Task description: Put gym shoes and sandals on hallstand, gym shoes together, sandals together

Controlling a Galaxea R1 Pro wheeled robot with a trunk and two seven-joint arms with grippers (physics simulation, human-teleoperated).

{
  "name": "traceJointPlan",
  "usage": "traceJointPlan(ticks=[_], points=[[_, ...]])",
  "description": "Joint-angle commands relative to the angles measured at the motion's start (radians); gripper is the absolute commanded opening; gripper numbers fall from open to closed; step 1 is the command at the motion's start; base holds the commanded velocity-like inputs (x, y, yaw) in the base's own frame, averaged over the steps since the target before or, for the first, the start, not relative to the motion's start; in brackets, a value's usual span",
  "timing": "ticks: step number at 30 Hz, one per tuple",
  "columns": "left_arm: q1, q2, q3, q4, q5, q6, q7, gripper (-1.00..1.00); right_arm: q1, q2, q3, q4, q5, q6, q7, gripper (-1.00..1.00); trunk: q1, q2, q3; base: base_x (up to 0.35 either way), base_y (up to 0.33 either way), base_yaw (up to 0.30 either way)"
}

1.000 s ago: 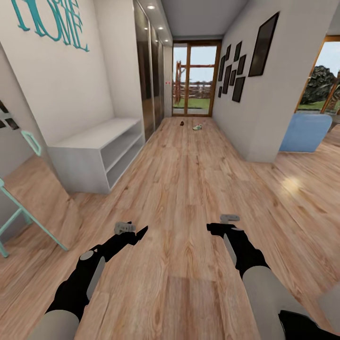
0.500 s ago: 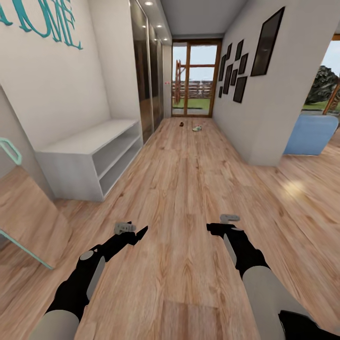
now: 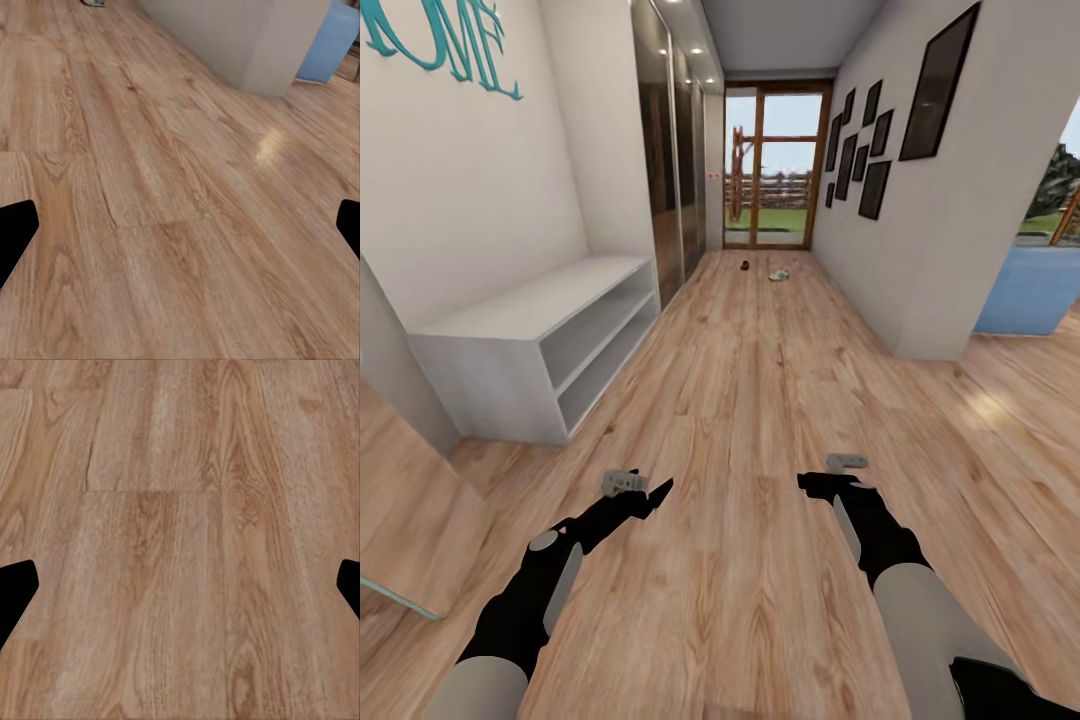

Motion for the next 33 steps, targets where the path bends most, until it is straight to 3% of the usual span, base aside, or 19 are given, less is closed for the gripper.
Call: traceJointPlan(ticks=[1, 33], points=[[-0.001, -0.001, 0.004, 0.0, 0.006, 0.007, -0.007, 1.0, -0.001, 0.001, -0.004, -0.002, 0.009, 0.005, 0.002, 1.0, 0.0, 0.0, -0.001, 0.345, 0.0, 0.0], [-0.001, -0.001, 0.004, 0.0, 0.006, 0.007, -0.007, 1.0, -0.001, 0.001, -0.004, -0.009, 0.009, 0.005, -0.004, 1.0, 0.0, 0.0, -0.001, 0.345, 0.0, 0.0]])
